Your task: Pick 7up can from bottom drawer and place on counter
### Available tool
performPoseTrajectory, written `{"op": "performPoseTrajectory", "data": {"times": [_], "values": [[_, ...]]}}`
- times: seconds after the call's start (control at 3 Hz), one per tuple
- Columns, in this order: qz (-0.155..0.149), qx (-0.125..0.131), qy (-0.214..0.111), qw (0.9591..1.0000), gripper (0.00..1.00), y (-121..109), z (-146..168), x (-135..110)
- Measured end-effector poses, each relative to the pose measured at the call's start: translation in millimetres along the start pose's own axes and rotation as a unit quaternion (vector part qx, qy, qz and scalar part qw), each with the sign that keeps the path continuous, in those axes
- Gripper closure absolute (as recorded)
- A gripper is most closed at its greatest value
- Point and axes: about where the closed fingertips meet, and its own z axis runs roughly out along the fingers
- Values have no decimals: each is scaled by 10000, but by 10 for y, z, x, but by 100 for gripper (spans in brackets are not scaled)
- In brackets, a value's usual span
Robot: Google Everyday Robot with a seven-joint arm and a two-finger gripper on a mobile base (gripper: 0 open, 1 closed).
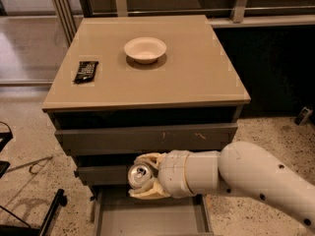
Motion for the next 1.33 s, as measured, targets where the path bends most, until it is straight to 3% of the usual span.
{"op": "performPoseTrajectory", "data": {"times": [0.33, 0.67, 1.33], "values": [[190, 147, -307, 9992, 100, -588, -172, 139], [416, 303, -535, 9972, 100, -1115, -406, 96], [550, 220, -493, 9970, 100, -1164, -463, -29]]}}
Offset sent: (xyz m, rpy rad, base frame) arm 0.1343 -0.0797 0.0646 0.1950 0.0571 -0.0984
